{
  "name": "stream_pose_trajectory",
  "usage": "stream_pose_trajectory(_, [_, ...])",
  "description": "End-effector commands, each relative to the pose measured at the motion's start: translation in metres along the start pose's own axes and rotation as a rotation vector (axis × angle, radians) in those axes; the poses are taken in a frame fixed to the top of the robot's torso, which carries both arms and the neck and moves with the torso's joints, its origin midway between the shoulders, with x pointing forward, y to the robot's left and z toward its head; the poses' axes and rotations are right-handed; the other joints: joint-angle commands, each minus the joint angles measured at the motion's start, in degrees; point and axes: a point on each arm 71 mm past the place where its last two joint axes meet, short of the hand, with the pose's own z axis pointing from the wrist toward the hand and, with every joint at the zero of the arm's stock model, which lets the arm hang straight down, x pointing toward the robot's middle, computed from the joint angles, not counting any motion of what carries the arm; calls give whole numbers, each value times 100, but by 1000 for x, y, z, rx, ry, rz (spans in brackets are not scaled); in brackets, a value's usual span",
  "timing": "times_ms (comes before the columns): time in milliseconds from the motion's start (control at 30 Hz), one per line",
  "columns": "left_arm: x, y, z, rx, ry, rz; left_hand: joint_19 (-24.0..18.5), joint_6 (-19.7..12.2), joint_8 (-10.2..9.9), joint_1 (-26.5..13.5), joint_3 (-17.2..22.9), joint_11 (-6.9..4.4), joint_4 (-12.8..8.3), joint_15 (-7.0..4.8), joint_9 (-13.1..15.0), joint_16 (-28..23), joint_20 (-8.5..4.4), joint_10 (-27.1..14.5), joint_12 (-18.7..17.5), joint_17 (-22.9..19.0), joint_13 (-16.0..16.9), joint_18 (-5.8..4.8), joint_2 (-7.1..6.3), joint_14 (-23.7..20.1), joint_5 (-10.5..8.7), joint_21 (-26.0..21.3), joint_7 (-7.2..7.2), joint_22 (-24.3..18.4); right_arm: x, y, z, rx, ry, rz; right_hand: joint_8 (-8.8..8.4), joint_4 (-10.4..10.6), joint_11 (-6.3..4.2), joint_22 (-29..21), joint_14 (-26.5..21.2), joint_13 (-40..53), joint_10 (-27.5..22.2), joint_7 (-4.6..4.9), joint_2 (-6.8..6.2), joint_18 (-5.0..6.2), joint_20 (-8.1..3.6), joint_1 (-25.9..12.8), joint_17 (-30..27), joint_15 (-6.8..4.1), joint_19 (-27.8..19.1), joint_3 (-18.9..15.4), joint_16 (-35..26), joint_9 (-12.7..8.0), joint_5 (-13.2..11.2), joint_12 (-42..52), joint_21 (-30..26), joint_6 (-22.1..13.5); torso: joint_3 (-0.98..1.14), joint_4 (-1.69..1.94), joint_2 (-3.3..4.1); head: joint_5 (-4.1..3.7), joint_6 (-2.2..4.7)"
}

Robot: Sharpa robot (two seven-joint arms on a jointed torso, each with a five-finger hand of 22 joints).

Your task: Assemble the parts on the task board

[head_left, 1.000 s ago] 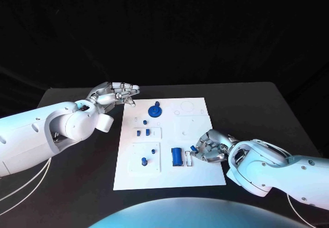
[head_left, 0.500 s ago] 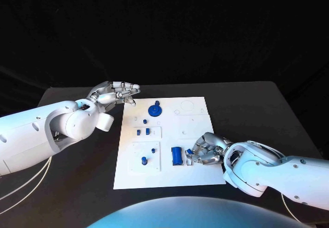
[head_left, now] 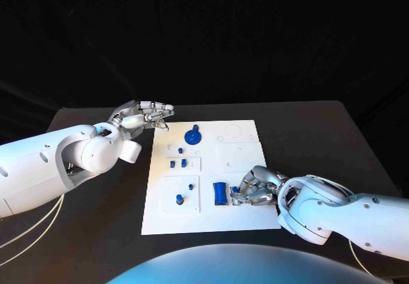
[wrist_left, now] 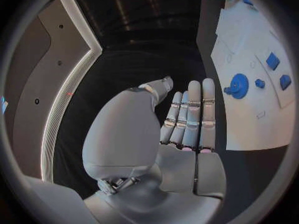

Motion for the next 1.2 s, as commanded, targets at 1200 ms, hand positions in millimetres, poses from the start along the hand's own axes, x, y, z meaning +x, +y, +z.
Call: stream_pose_trajectory(1200, [0, 0, -1, -6, 14, -3, 25, -24, 32, -77, -25, 9, 16, -2, -9, -35, 9, -32, 34, -10, 0, 74, -7, 11, -8, -43, 130, -17, 0, -4, -7, -34, 41, 11, 0, -22, 5, 949, 483, 1124, 383, 13, 7, -69, -21, -305, 933, -27, 54, -1236, 27, 25, -27, 3, -15, -2, 2, -6, -5, 51, 6])
